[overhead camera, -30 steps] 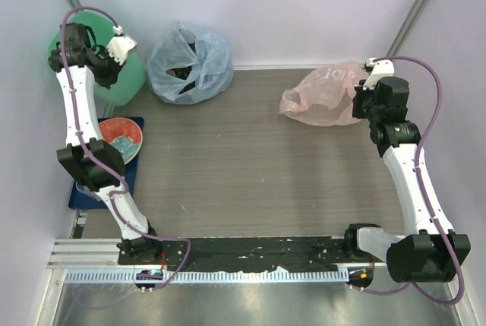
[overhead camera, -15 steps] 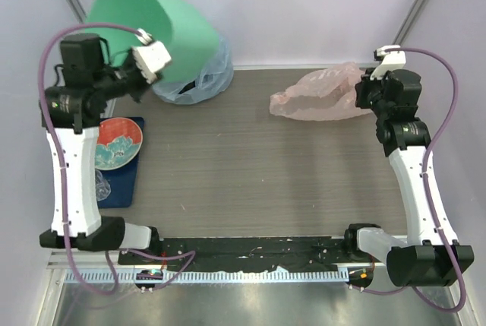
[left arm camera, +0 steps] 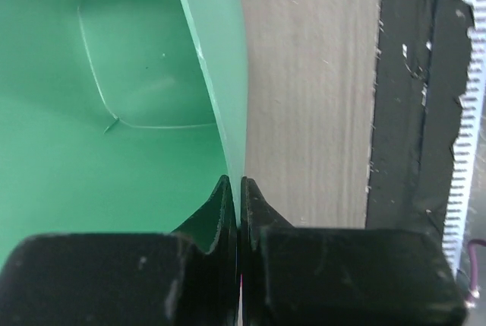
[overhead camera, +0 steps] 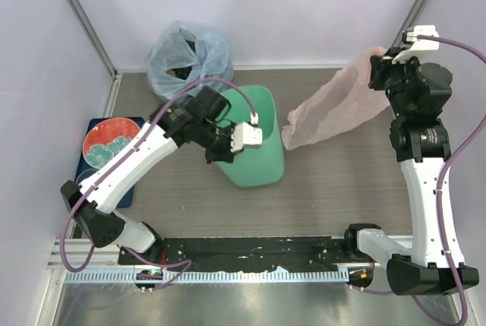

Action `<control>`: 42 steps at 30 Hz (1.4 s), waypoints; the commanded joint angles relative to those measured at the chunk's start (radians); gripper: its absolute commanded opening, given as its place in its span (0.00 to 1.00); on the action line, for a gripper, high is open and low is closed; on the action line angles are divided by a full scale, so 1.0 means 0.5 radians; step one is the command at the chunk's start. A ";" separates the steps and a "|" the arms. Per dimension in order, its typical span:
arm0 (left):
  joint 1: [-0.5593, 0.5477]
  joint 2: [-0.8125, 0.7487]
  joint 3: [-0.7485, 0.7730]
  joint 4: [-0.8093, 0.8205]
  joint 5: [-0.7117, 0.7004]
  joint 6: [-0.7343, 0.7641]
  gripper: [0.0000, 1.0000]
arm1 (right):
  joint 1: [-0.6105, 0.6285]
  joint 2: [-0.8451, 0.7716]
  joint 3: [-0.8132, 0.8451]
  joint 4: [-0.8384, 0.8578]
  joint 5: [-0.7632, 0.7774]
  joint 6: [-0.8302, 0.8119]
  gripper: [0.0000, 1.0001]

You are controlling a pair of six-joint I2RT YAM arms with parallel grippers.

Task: Put the trash bags into the trash bin

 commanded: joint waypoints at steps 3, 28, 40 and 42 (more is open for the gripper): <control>-0.285 -0.071 -0.214 0.302 -0.328 -0.072 0.00 | -0.002 0.017 0.246 0.191 0.041 0.071 0.01; -0.168 -0.708 -0.618 1.675 -0.153 -0.811 1.00 | -0.002 0.176 0.765 0.746 -0.342 0.497 0.01; -0.217 -0.353 -0.896 2.946 -0.156 -0.756 1.00 | -0.002 0.274 1.007 0.955 -0.548 0.801 0.01; -0.263 -0.274 -0.893 3.066 -0.153 -0.665 1.00 | -0.002 0.290 1.050 0.964 -0.572 0.850 0.01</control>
